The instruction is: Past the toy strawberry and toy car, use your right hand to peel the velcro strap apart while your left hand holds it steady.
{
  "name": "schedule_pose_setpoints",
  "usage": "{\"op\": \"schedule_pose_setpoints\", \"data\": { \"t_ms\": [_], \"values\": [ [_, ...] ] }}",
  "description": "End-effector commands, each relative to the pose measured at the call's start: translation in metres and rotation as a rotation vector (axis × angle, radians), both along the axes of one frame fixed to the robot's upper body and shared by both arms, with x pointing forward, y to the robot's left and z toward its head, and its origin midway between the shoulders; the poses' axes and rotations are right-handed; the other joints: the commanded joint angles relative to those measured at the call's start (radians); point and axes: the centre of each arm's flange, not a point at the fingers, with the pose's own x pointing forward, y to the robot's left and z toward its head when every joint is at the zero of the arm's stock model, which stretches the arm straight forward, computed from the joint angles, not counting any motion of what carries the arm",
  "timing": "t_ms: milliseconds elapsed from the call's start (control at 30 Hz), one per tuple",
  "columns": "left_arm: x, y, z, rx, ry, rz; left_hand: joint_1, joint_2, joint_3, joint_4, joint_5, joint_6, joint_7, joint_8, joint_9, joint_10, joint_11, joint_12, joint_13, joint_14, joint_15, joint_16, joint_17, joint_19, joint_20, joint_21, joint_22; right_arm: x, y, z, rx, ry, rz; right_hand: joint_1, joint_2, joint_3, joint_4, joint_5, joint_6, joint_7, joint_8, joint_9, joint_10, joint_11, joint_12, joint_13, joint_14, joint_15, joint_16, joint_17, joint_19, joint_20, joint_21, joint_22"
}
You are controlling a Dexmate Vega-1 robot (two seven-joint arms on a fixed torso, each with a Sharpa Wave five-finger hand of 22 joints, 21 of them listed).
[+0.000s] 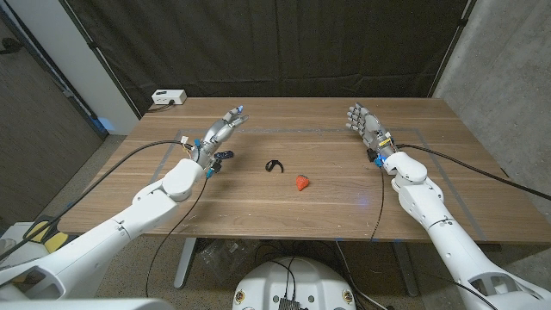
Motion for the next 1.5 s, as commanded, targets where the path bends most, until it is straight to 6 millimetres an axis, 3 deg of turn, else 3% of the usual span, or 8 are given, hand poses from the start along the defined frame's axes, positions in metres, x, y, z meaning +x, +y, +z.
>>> {"op": "schedule_pose_setpoints", "data": {
  "t_ms": [33,333,600,833,967,1067,1267,1500],
  "values": [
    [-0.025,-0.007,-0.006,0.14,-0.016,0.088,0.011,-0.002,0.005,-0.005,-0.006,0.005,0.003,-0.006,0.002,0.01,-0.001,0.002,0.006,0.009,0.001,-0.003,0.005,-0.029,0.003,-0.011,0.005,-0.012,0.0,-0.001,-0.016,-0.02,0.004,0.012,0.001,0.001,-0.005,0.001,0.01,0.001,0.004,0.005,0.013,-0.001,0.005,0.005,0.009,-0.001,0.004,0.003,0.007,-0.001,-0.004,0.001],
    [-0.042,-0.014,-0.002,0.225,-0.027,0.168,0.017,-0.01,-0.001,-0.01,-0.014,0.041,0.012,0.001,0.002,0.036,-0.003,0.005,0.007,0.025,-0.01,0.0,0.006,-0.051,0.004,-0.022,0.007,-0.018,0.0,-0.009,-0.016,-0.027,0.012,0.013,0.001,-0.001,-0.007,-0.001,0.013,-0.001,0.004,0.005,0.016,-0.002,0.006,0.005,0.011,-0.001,0.005,0.004,0.007,0.0,-0.009,0.001],
    [-0.052,-0.02,0.008,0.324,-0.007,0.234,0.041,-0.026,-0.012,-0.023,-0.023,0.148,0.053,0.027,0.003,0.132,0.004,0.023,0.012,0.152,-0.044,0.044,0.021,-0.023,-0.027,-0.017,0.013,-0.024,-0.003,-0.015,-0.007,-0.035,0.012,0.014,0.002,-0.003,-0.008,-0.002,0.013,-0.002,0.003,0.005,0.019,-0.002,0.006,0.005,0.013,-0.001,0.006,0.005,0.008,0.0,-0.014,0.002],
    [-0.056,-0.027,0.019,0.417,0.017,0.295,0.065,-0.021,-0.013,-0.029,-0.022,0.244,0.092,0.052,0.006,0.249,0.008,0.052,0.025,0.26,-0.059,0.104,0.055,0.049,-0.071,0.011,0.022,-0.026,-0.006,-0.019,0.003,-0.04,0.012,0.013,0.001,-0.005,-0.009,-0.003,0.017,-0.003,0.003,0.005,0.022,0.0,0.007,0.005,0.019,-0.001,0.008,0.006,0.012,0.002,-0.017,0.002],
    [-0.061,-0.03,0.025,0.468,0.008,0.364,0.087,-0.02,-0.01,-0.04,-0.021,0.288,0.098,0.064,0.007,0.285,0.002,0.065,0.032,0.296,-0.068,0.128,0.069,0.074,-0.074,0.022,0.027,-0.026,-0.007,-0.021,0.009,-0.04,0.012,0.013,0.001,-0.006,-0.009,-0.004,0.019,-0.004,0.004,0.006,0.024,0.0,0.007,0.005,0.021,0.0,0.008,0.006,0.015,0.003,-0.018,0.002],
    [-0.067,-0.032,0.031,0.511,-0.004,0.428,0.119,-0.023,-0.014,-0.055,-0.021,0.356,0.102,0.08,0.008,0.359,-0.011,0.099,0.043,0.349,-0.083,0.168,0.094,0.109,-0.078,0.039,0.033,-0.026,-0.007,-0.021,0.01,-0.043,0.011,0.013,0.002,-0.007,-0.009,-0.004,0.021,-0.004,0.004,0.006,0.026,0.001,0.007,0.005,0.022,-0.001,0.008,0.007,0.017,0.004,-0.019,0.002],
    [-0.072,-0.037,0.038,0.587,-0.003,0.509,0.16,-0.036,-0.026,-0.077,-0.021,0.382,0.102,0.08,0.009,0.404,-0.022,0.127,0.054,0.379,-0.097,0.204,0.12,0.135,-0.076,0.052,0.038,-0.024,-0.007,-0.021,0.016,-0.044,0.013,0.011,0.002,-0.009,-0.009,-0.005,0.024,-0.003,0.004,0.006,0.031,-0.003,0.009,0.005,0.025,0.0,0.009,0.007,0.019,0.005,-0.021,0.002],
    [-0.078,-0.046,0.043,0.684,-0.009,0.635,0.231,-0.078,-0.057,-0.097,-0.016,0.432,0.106,0.081,0.011,0.453,-0.035,0.172,0.077,0.429,-0.117,0.263,0.164,0.202,-0.072,0.088,0.05,-0.023,-0.006,-0.024,0.02,-0.042,0.016,0.01,0.002,-0.011,-0.009,-0.005,0.027,-0.001,0.004,0.006,0.035,-0.003,0.01,0.005,0.028,0.0,0.01,0.008,0.023,0.006,-0.023,0.002]
  ]
}}
